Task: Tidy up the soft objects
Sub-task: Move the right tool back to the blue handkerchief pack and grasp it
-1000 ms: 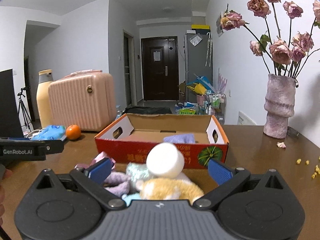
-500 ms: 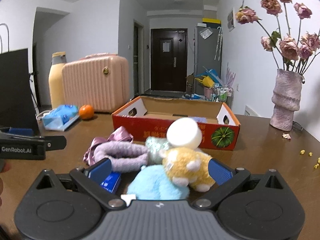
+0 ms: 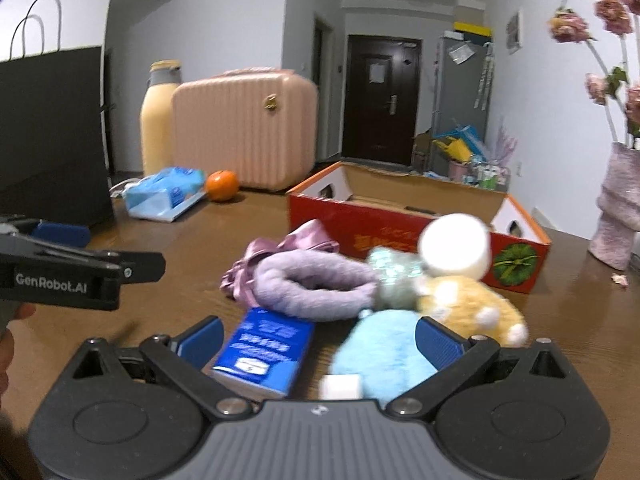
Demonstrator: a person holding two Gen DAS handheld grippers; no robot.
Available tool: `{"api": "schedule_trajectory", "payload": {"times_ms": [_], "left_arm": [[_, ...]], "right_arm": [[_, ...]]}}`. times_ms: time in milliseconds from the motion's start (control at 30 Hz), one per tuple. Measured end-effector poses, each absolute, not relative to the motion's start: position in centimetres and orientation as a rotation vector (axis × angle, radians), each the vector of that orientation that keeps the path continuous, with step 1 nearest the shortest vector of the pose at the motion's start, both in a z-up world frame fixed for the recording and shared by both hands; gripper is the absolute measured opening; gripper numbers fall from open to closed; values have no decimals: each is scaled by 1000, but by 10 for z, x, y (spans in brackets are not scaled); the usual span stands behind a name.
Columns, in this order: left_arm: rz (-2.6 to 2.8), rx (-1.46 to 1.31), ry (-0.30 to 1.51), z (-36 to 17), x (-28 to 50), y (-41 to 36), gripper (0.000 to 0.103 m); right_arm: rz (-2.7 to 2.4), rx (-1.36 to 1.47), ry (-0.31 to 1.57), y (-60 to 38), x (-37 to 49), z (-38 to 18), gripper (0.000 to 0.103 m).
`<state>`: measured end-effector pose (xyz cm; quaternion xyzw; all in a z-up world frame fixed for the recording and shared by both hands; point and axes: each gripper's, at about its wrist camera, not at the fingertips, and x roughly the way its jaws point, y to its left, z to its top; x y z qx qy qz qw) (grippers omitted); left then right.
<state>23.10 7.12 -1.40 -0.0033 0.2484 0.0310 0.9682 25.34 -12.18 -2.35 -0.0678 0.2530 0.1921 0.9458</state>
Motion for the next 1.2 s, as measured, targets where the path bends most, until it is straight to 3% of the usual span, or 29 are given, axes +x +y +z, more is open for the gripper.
{"api": "schedule_trajectory", "payload": {"times_ms": [300,567,833,1200], "left_arm": [[104,-22,544,-21,231,111,103],[121,-83,590,-25,236,135,103],[122,-83,590,-25,235,135,103],[136,-80,595,-27,237,135,103]], "right_arm": [[452,-192,600,-78,269,-41,95],[454,-172,684,-74,287,-57,82],[474,-179,674,-73,288,-60,54],[495,-168,627,-76,281,-56,52]]}}
